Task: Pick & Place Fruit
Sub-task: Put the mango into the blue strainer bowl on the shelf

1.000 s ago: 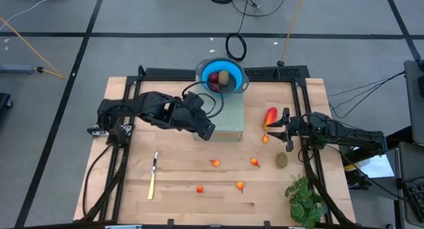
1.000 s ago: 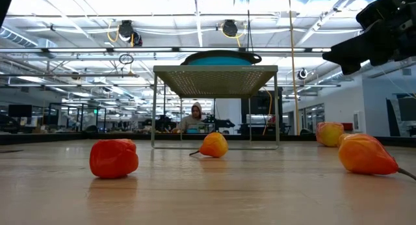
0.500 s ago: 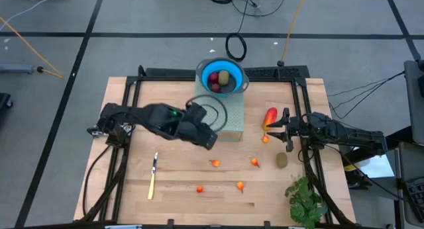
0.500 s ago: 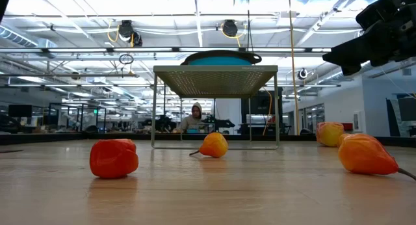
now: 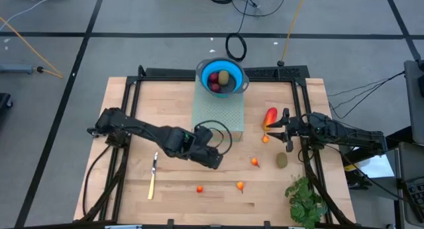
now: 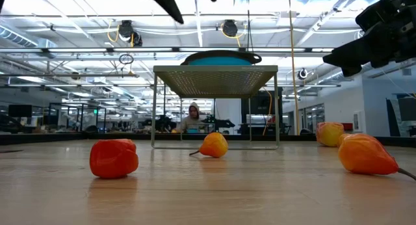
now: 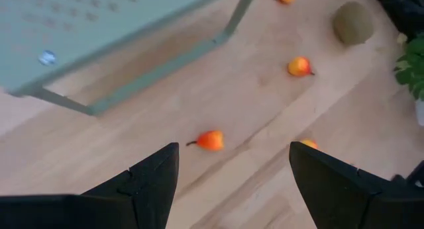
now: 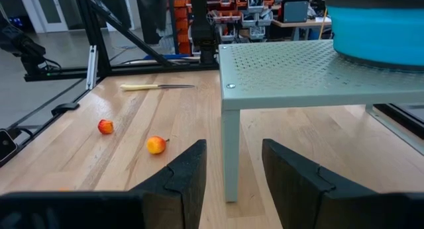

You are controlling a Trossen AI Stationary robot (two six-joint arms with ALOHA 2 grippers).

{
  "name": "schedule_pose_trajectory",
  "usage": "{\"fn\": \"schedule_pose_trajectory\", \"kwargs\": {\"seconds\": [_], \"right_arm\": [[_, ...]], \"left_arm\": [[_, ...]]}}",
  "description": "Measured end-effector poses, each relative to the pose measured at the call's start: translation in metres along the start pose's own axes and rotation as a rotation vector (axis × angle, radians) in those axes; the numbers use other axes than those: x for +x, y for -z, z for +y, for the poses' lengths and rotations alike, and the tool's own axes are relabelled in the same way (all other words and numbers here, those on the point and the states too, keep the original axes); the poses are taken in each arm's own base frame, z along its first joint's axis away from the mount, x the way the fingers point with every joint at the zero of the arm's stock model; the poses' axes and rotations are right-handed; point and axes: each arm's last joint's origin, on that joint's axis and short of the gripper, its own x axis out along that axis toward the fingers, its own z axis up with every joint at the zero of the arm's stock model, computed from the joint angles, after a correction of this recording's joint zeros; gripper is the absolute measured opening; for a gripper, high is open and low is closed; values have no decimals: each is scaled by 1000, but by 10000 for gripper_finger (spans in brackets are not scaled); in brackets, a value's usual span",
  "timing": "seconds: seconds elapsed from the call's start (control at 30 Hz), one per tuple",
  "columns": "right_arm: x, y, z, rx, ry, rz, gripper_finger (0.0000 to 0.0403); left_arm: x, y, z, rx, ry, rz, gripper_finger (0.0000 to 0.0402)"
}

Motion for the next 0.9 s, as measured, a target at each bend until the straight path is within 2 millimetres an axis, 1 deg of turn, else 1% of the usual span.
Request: {"fn": "schedule_pose_trajectory", "kwargs": {"seconds": [0.27,0.37,0.53,0.63,0.73,0.9], "right_arm": [[0,1,0,1,0,10,139],[0,1,0,1,0,10,139],[0,1,0,1,0,10,139],[0,1,0,2,0,10,139],[0,1,0,2,0,10,139],[0,1,0,58,0,10,139]], "left_arm": [[29,22,4,43,-1,9,287],[37,25,4,65,29,-1,287],[48,30,10,98,8,6,287],[47,31,12,124,32,-1,287],[40,29,15,153,78,-22,287],[28,30,32,174,115,-46,287]]}}
